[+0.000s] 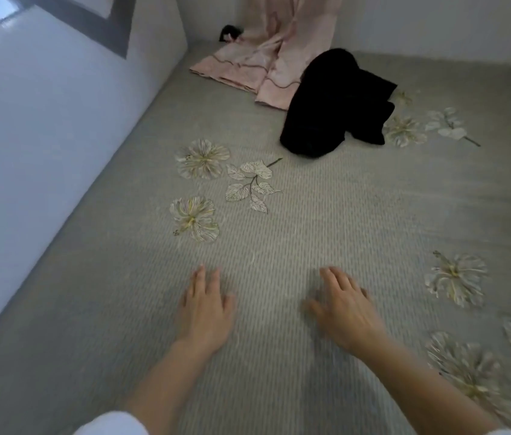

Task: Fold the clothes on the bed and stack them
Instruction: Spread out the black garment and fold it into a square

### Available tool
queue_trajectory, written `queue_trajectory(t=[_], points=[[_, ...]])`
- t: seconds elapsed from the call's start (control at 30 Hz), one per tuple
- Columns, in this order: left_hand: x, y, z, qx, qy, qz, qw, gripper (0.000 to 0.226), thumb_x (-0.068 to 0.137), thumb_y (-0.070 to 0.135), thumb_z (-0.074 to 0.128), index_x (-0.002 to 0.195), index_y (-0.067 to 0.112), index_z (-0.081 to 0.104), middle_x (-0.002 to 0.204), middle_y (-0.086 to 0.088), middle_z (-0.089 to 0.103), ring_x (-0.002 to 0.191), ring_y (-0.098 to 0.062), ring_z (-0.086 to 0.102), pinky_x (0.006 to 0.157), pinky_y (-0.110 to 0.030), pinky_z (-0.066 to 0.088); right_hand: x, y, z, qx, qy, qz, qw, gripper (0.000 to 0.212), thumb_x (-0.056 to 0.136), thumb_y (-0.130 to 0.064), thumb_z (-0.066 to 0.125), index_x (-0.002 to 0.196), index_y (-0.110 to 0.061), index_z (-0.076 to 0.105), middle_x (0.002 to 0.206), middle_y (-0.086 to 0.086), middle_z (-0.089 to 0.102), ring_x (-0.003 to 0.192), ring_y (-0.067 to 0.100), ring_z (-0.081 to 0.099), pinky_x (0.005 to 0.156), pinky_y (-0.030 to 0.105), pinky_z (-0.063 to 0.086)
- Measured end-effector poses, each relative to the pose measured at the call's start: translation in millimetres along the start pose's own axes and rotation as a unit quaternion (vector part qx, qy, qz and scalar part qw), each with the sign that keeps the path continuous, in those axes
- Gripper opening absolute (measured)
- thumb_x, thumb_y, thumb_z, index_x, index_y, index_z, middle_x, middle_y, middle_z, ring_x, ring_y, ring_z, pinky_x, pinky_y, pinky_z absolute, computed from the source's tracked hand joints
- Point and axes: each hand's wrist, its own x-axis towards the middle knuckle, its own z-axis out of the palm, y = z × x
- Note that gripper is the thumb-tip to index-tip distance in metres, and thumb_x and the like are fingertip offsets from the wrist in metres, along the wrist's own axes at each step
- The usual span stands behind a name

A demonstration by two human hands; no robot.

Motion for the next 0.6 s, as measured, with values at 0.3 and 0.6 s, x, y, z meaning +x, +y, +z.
queue_trajectory(t=[0.3,0.6], points=[[132.7,39.9,18.2,0.055,0.083,0.065,0.993,0.082,0.092,0.064,0.011,0.149,0.012,-0.014,0.157,-0.009,-0.022,0.142,-0.018,-0.027,0.112,-0.033,-0.019,117.7,6.8,18.9,0.001,0.096,-0.034,0.995,0.071,0.093,-0.063,0.022,0.152,-0.025,0.012,0.161,-0.006,0.005,0.147,0.014,-0.001,0.116,0.034,0.000],[148.9,47.2,21.8,0.029,0.153,0.058,0.986,0.084,0.084,0.067,0.007,0.151,0.020,-0.011,0.158,0.002,-0.017,0.142,-0.007,-0.025,0.113,-0.025,-0.020,252.7,-5.8,-24.4,0.167,0.249,0.035,0.953,0.067,0.095,-0.039,0.049,0.150,-0.016,0.020,0.137,0.004,0.047,0.126,0.024,0.038,0.104,0.037,0.032]])
